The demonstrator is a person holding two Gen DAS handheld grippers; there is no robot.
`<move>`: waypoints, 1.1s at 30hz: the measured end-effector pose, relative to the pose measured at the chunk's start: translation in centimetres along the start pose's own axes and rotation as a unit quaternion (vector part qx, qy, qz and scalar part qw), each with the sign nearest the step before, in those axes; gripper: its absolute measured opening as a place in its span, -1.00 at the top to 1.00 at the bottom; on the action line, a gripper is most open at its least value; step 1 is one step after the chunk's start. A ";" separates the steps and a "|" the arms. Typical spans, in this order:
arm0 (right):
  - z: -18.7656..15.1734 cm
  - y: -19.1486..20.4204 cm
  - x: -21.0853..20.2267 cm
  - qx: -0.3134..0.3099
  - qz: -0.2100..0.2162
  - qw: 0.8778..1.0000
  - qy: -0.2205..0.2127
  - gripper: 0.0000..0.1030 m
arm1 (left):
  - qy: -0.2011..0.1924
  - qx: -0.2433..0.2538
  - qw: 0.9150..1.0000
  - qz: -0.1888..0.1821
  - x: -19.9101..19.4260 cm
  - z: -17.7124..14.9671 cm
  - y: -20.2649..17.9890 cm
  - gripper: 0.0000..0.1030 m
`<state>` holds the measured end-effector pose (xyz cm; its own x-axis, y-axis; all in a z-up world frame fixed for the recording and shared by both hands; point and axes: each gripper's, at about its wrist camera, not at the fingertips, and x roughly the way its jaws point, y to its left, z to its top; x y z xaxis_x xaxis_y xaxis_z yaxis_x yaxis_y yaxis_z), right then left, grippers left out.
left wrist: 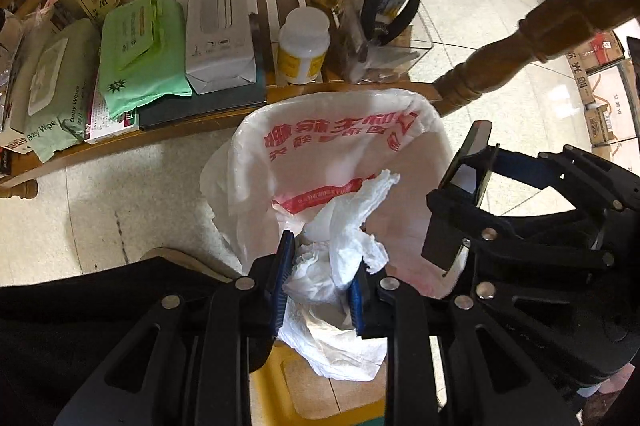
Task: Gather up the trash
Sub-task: 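Carry the tissue and black bottle down over the white trash bag, then open both tools to drop the tissue and bottle into the bag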
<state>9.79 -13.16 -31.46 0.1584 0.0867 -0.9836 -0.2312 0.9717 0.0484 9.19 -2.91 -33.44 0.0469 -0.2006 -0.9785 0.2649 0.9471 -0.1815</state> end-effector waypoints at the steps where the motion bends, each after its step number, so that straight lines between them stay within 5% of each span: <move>1: 0.1 -0.1 0.3 0.001 0.001 1.000 0.003 -0.03 | 0.003 -0.003 1.000 0.002 0.4 0.2 0.1 0.52; 21: 0.0 -1.6 5.6 0.022 -0.004 0.999 0.049 -0.04 | 0.053 -0.034 0.998 0.027 6.2 1.6 1.6 0.51; 23: 0.0 -1.6 5.6 0.022 -0.002 0.999 0.049 -0.04 | 0.055 -0.034 0.997 0.034 6.5 1.7 1.7 0.42; 27: 0.0 -1.6 5.5 0.022 -0.006 0.999 0.047 -0.05 | 0.061 -0.045 0.996 0.042 6.4 1.8 1.9 -0.12; 33: 0.1 -2.1 5.4 0.031 -0.006 0.998 0.047 -0.20 | 0.063 -0.053 0.995 0.050 6.5 2.0 2.3 -0.28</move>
<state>11.28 -14.73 -36.88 0.0692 0.0564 -0.9960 -0.1696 0.9845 0.0440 11.99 -2.51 -39.99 -0.0553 -0.0782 -0.9954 0.1615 0.9831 -0.0862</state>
